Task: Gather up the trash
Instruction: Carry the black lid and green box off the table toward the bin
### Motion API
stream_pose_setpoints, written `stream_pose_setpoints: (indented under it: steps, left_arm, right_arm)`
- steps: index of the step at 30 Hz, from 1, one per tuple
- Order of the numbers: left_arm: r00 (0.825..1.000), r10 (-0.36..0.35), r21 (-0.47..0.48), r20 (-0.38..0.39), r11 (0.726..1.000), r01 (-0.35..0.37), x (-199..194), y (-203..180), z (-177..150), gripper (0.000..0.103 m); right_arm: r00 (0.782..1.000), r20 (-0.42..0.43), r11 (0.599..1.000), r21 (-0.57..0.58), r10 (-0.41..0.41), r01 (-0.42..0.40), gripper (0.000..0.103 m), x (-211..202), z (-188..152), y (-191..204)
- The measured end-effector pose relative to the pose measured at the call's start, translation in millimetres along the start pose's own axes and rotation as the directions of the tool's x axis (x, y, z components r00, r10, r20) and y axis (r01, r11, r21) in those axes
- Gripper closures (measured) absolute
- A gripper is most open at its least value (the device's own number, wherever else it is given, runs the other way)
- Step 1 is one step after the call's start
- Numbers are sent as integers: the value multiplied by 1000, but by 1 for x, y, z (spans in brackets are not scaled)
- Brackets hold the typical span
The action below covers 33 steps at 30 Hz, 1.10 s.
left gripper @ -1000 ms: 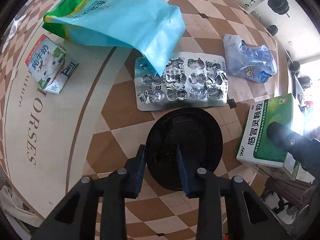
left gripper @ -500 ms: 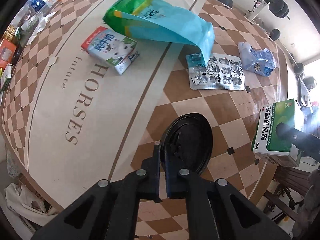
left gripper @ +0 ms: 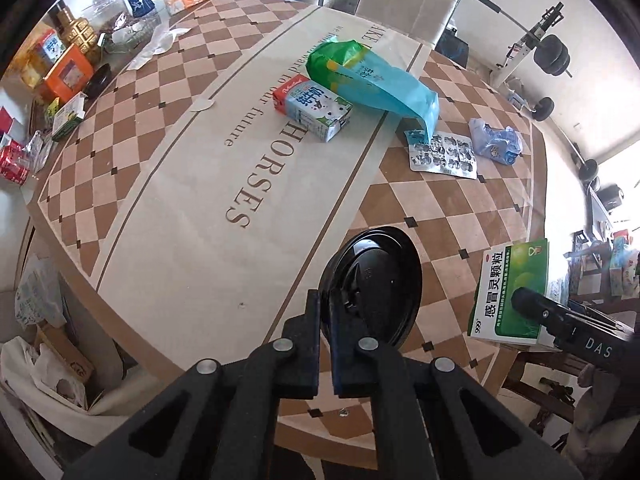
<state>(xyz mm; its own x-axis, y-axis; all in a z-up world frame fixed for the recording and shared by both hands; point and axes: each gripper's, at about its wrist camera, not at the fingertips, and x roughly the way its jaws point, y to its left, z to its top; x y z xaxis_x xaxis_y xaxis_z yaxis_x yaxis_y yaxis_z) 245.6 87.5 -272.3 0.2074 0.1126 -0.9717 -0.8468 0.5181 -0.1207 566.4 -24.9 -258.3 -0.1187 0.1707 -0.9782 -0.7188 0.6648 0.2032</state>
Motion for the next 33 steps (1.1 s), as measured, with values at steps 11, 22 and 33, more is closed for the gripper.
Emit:
stream_pose_setpoints:
  steps: [11,22,33]
  left_arm:
    - [998,-42,-31,45,999,43,-38,81,-123,102]
    - [987,-90,-141,-133,987,71,26,170,-255,102]
    - [957,-134,-223,-258,972,76,239,187,-262,101]
  right_arm:
    - [998,45,998,-52,36,-34,22,-31,-146,69]
    - [987,-139,996,-20,83,-87,22,48,-348,111]
    - [969,-247,995,97,19,5,22,249,-398,73]
